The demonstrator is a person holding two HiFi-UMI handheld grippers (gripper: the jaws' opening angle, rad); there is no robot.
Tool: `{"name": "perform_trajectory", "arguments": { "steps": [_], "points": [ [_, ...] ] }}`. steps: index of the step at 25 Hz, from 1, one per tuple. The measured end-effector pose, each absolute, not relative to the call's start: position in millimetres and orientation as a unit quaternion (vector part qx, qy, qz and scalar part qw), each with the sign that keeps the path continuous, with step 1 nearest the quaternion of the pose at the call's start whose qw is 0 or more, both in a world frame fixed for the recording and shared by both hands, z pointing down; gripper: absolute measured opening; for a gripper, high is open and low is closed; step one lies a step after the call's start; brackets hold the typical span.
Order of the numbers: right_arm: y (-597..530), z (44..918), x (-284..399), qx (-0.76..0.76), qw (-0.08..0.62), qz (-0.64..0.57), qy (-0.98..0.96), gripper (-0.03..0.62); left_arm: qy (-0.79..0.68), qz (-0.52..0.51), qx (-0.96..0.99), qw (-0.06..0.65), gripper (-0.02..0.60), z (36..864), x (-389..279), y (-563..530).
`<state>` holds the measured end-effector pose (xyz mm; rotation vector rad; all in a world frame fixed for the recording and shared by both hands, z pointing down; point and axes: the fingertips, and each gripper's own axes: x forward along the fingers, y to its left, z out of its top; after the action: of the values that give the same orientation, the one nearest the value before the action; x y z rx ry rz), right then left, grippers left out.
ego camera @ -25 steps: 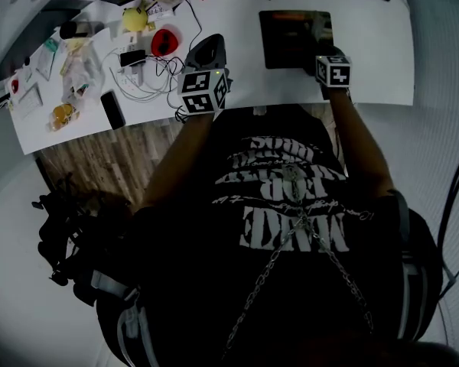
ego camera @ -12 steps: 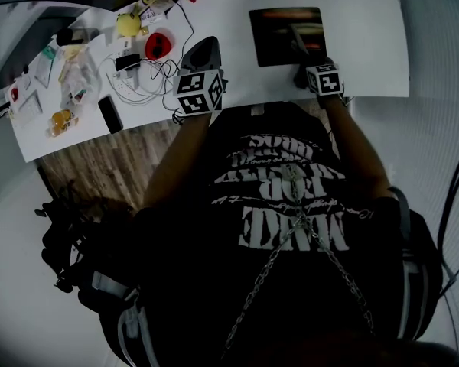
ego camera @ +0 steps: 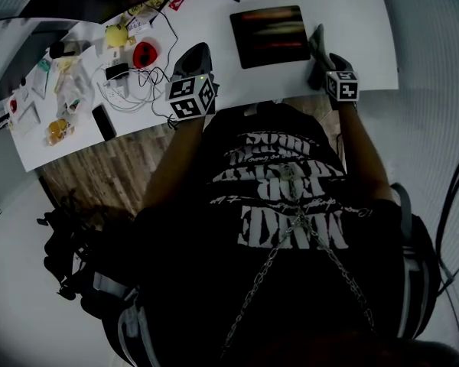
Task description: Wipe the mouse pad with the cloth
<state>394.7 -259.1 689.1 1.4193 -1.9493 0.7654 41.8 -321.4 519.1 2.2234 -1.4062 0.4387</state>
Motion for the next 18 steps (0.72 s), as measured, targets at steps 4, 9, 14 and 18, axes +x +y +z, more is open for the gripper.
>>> {"name": "perform_trajectory", "arguments": {
  "steps": [4,9,14,18],
  "points": [
    [-265,596,393,0.555,0.224,0.207,-0.774,0.184,-0.516,0.118,0.825,0.2,0.005,479,54,-324],
    [-268,422,358,0.54,0.076,0.049,-0.837,0.15,-0.526,0.047,0.844,0.099,0.005,395,68,-322],
    [-279,356,354,0.562,0.02,-0.003,-0.827,0.003,-0.536,0.025,0.842,0.054,0.005,368,84,-320],
    [-283,366,355,0.557,0.043,0.021,-0.829,0.0,-0.534,0.028,0.843,0.062,0.005,372,91,-322]
  ]
}}
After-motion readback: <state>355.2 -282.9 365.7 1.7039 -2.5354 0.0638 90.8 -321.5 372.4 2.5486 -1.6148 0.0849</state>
